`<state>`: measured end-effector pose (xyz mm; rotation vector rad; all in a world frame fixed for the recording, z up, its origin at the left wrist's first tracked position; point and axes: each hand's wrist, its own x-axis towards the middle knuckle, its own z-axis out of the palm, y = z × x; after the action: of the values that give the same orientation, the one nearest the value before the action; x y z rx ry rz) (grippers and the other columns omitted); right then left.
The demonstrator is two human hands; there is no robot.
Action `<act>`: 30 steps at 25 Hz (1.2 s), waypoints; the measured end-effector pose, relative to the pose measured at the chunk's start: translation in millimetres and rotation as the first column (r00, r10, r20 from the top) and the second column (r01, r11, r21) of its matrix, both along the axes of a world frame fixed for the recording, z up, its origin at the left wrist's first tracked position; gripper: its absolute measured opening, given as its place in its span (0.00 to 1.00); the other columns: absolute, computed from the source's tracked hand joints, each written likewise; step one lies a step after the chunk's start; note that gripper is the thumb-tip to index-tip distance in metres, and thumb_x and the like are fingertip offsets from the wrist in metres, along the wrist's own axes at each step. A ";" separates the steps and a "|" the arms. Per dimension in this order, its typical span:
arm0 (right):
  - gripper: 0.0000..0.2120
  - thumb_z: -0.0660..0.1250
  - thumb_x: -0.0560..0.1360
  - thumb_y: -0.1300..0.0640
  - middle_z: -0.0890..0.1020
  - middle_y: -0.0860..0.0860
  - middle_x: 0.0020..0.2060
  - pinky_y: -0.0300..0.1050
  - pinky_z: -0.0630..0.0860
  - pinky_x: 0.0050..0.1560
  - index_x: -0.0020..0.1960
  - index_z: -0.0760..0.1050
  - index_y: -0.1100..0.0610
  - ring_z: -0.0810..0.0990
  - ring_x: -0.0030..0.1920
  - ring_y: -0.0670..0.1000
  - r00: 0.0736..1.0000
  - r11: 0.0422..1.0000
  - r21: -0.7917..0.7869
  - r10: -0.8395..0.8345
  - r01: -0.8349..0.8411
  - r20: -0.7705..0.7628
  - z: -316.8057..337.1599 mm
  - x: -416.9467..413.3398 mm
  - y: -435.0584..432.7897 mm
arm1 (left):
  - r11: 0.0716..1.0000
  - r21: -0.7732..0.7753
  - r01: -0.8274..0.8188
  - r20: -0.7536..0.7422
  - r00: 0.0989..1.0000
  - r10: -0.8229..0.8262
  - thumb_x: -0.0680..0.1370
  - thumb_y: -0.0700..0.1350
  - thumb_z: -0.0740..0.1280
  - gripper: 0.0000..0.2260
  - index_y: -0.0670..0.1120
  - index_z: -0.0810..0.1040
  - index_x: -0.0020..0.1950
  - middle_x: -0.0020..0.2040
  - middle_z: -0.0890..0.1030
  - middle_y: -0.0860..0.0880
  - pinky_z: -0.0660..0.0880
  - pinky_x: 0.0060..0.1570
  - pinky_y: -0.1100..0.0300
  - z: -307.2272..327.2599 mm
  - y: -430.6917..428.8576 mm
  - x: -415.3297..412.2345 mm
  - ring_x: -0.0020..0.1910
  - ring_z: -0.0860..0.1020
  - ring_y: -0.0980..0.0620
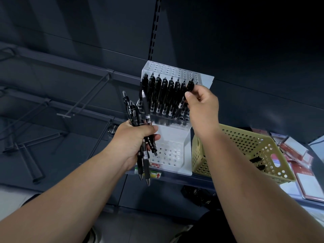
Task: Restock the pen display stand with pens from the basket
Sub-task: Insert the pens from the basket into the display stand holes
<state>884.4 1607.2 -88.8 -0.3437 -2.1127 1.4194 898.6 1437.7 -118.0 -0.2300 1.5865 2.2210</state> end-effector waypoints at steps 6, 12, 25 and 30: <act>0.09 0.66 0.78 0.58 0.78 0.41 0.43 0.37 0.76 0.47 0.58 0.77 0.53 0.78 0.44 0.42 0.994 0.991 0.130 -0.042 0.029 0.099 -15.1 -2.4 -2.7 | 1.000 -0.009 0.006 0.014 1.000 -0.006 0.71 0.34 0.72 0.12 0.40 0.75 0.52 0.39 0.82 0.45 0.76 0.48 0.46 -0.9 -1.3 0.0 0.39 0.84 0.48; 0.02 0.66 0.78 0.56 0.77 0.44 0.36 0.41 0.72 0.37 0.50 0.77 0.55 0.75 0.35 0.44 0.983 0.982 0.176 -0.099 0.071 0.155 -18.0 -6.7 1.9 | 1.000 -0.008 0.011 0.013 1.000 -0.011 0.71 0.34 0.73 0.11 0.41 0.75 0.50 0.38 0.83 0.46 0.74 0.49 0.44 0.1 -0.8 3.1 0.41 0.85 0.46; 0.06 0.65 0.79 0.58 0.80 0.43 0.44 0.39 0.78 0.45 0.52 0.76 0.49 0.80 0.45 0.44 0.993 0.999 0.048 -0.020 0.015 0.119 -10.0 42.1 -20.1 | 0.989 0.140 0.039 0.110 0.992 -0.055 0.74 0.36 0.70 0.10 0.40 0.77 0.55 0.42 0.85 0.43 0.78 0.27 0.59 8.8 -3.5 15.0 0.33 0.83 0.49; 0.14 0.66 0.77 0.65 0.81 0.46 0.41 0.39 0.78 0.38 0.47 0.78 0.45 0.79 0.37 0.45 0.969 0.974 0.054 0.213 -0.221 0.121 -21.3 83.5 -35.5 | 0.984 0.173 0.039 0.174 0.982 -0.070 0.75 0.39 0.68 0.11 0.42 0.77 0.57 0.38 0.85 0.48 0.69 0.22 0.68 17.2 3.0 16.0 0.27 0.78 0.54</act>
<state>967.8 1571.7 -110.1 -0.1743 -2.3458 1.4759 914.6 1440.8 -100.9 -0.3233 1.2878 2.2099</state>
